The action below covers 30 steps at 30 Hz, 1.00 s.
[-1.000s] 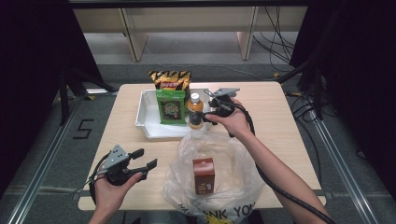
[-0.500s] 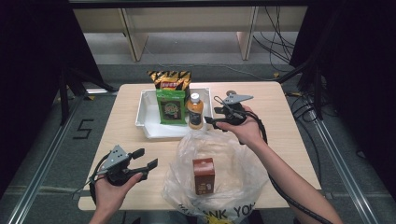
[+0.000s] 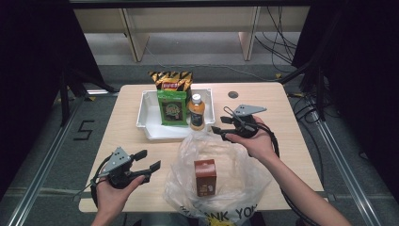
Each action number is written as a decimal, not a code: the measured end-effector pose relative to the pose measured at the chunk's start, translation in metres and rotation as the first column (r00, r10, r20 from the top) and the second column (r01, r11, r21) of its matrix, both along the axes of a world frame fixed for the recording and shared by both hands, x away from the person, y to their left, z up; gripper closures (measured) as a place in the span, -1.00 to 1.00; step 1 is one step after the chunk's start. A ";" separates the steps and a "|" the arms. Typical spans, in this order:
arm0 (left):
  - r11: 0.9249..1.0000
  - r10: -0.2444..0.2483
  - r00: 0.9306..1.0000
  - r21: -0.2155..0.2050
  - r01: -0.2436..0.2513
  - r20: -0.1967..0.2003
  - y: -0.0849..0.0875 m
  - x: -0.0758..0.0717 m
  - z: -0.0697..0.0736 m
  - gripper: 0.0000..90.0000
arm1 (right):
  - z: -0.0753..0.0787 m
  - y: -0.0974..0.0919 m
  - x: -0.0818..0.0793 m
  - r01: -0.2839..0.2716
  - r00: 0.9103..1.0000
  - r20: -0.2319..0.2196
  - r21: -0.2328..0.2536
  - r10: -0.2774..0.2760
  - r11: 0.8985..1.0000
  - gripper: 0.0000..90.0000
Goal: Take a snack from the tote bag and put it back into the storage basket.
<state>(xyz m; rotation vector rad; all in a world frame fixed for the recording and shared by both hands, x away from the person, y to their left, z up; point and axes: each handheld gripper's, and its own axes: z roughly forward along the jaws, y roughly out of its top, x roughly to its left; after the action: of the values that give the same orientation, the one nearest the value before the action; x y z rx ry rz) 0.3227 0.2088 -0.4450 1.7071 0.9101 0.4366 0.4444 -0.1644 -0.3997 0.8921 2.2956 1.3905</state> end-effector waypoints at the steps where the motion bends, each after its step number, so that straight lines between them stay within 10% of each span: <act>1: 1.000 0.000 1.000 0.001 0.000 0.000 0.000 0.000 0.000 -0.32 | 0.000 -0.001 -0.003 -0.011 1.000 -0.005 0.009 0.011 1.000 -0.03; 30: 1.000 -0.027 1.000 0.013 0.027 0.013 -0.009 -0.007 0.007 -0.18 | -0.009 -0.044 -0.081 -0.031 0.999 -0.015 0.080 0.032 0.996 0.70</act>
<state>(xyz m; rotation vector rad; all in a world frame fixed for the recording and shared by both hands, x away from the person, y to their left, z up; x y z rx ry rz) 0.3160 0.1993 -0.4385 1.7249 0.8753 0.4358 0.3632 -0.2088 -0.4085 0.8981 2.2898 1.5029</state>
